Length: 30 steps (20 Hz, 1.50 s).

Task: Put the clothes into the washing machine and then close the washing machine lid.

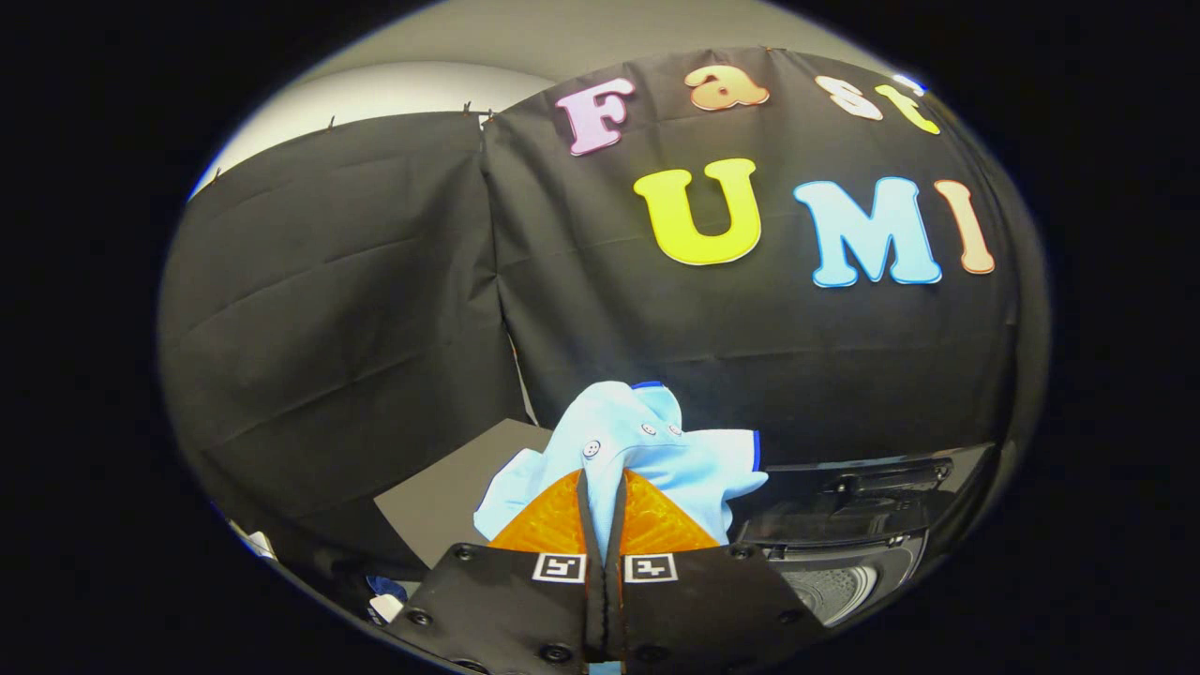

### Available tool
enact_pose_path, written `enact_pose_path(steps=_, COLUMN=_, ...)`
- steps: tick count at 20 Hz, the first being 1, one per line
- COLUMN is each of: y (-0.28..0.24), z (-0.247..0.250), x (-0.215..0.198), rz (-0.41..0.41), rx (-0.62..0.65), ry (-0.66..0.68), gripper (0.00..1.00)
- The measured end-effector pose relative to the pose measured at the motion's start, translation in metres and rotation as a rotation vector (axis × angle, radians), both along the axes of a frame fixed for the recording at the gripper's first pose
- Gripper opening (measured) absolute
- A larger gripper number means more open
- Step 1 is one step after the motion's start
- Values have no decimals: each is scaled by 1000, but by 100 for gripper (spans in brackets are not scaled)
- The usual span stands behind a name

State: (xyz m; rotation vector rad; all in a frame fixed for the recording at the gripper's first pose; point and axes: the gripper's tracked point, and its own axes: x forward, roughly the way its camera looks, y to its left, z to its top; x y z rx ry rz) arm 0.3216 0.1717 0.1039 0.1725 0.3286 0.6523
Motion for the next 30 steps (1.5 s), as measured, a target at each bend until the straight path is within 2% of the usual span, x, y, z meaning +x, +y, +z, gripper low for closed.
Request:
enact_pose_path(steps=10, y=-74, z=-5, x=-5, rz=-60, rx=-18, ry=-5, gripper=1)
enact_pose_path(steps=30, y=-207, z=-46, x=-26, rz=-252, rx=-131, ry=-12, gripper=1)
